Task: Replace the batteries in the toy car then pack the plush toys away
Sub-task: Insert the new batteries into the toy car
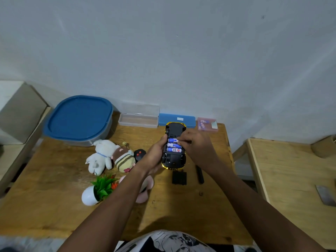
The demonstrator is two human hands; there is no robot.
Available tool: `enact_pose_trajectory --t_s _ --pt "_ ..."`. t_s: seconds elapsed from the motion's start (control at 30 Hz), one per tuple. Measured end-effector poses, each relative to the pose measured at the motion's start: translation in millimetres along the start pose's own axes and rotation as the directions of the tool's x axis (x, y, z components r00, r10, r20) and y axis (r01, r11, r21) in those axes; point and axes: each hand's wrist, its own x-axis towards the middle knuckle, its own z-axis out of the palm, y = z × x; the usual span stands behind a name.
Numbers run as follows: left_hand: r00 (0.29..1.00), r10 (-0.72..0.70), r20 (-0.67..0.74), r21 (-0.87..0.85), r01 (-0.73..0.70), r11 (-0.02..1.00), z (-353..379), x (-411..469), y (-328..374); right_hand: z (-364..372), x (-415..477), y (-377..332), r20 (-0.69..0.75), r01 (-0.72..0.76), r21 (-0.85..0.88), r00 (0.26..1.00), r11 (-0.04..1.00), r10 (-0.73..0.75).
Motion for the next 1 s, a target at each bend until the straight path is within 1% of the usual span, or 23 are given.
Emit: enact_pose_trajectory --t_s 0.1,0.23,0.33,0.43,0.53,0.6,0.67,0.73,0.8,0.87,0.9,0.93,1.0 --pt "1.0 -0.008 -0.004 0.031 0.008 0.999 1 1 -1 1 1 1 0.011 0.032 -0.01 0.999 0.999 -0.032" --pt "0.999 0.024 -0.025 0.086 -0.022 0.996 0 3 -5 7 0 8 0.006 0.075 -0.019 0.997 0.997 -0.075" --pt "0.997 0.041 -0.058 0.122 -0.034 0.992 -4 5 -8 8 -2 12 -0.047 0.033 0.026 0.998 0.999 -0.032" --pt "0.994 0.056 -0.09 0.13 -0.044 0.99 -5 5 -9 10 -2 14 -0.076 -0.069 0.101 0.994 0.992 0.077" --pt "0.991 0.064 -0.119 0.122 -0.049 0.991 -5 8 -10 12 -1 14 -0.059 -0.164 0.167 0.983 0.972 0.176" --pt "0.986 0.069 -0.154 0.088 -0.056 0.995 -3 9 -10 11 -1 14 -0.023 -0.171 0.17 0.984 0.971 0.177" --pt "0.984 0.077 -0.16 0.071 -0.066 0.995 -4 10 -10 11 -3 13 0.005 -0.183 0.223 0.982 0.957 0.187" --pt "0.985 0.088 -0.149 0.09 -0.076 0.993 -3 10 -8 11 -3 10 0.012 -0.268 0.338 0.96 0.902 0.281" --pt "0.984 0.109 -0.142 0.117 -0.092 0.989 -3 10 -7 10 -3 6 0.019 -0.386 0.444 0.906 0.809 0.422" --pt "0.982 0.12 -0.146 0.143 -0.099 0.985 -3 10 -6 12 -5 5 0.03 -0.473 0.487 0.849 0.735 0.527" --pt "0.981 0.127 -0.148 0.154 -0.104 0.983 -2 10 -6 13 -6 7 0.065 -0.524 0.514 0.813 0.679 0.578" --pt "0.98 0.133 -0.149 0.166 -0.108 0.98 -2 10 -6 13 -5 8 0.126 -0.585 0.545 0.766 0.601 0.631" --pt "0.978 0.135 -0.162 0.187 -0.104 0.977 -3 12 -8 12 -3 10 0.283 -0.688 0.58 0.673 0.437 0.684"
